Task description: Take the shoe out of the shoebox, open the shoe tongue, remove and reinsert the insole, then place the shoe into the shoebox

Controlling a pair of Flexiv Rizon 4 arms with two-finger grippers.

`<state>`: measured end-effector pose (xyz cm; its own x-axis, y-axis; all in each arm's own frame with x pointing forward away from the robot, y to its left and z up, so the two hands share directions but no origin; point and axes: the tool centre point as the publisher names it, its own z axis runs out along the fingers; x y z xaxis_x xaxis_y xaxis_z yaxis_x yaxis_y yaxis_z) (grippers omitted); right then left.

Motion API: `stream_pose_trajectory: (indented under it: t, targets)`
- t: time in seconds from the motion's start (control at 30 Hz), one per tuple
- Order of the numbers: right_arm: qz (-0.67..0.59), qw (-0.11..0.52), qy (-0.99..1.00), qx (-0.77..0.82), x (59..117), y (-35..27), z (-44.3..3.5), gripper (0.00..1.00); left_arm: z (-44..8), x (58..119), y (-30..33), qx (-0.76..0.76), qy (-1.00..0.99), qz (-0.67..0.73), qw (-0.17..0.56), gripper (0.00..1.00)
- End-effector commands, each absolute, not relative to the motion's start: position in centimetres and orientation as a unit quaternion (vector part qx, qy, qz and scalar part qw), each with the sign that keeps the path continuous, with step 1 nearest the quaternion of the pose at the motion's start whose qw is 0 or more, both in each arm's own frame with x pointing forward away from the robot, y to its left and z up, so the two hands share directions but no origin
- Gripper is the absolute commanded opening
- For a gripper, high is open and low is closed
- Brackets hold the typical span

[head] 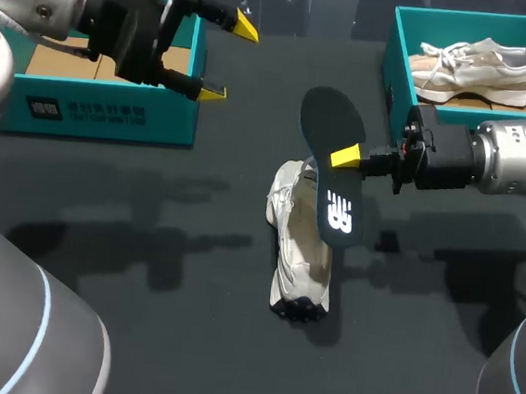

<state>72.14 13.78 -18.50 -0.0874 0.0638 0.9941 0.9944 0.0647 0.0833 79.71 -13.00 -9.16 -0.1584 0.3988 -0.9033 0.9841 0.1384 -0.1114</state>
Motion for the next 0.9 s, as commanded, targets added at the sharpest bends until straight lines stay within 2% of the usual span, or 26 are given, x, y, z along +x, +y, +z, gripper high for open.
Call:
stream_pose_trajectory:
  t: [0.03,0.37,0.83,0.87,0.9]
  targets:
    - [-0.488,0.476,-0.553,-0.479,72.1,13.9,-18.6,0.0,-9.5,79.4,-13.0,0.52,0.646,-0.399,0.392,1.0]
    - [-0.492,0.485,-0.534,-0.487,72.5,14.6,-17.9,0.0,-12.4,79.0,-13.5,0.475,0.652,-0.405,0.432,1.0]
    - [-0.492,0.501,-0.511,-0.495,72.4,17.0,-16.8,0.0,-16.6,77.1,-16.9,0.453,0.629,-0.456,0.438,1.0]
    - [-0.492,0.502,-0.508,-0.498,72.3,17.1,-16.8,0.0,-16.7,77.0,-17.1,0.453,0.625,-0.455,0.444,0.92]
    - [-0.494,0.502,-0.504,-0.5,72.3,17.2,-16.8,0.0,-16.8,76.9,-17.4,0.451,0.622,-0.456,0.449,0.89]
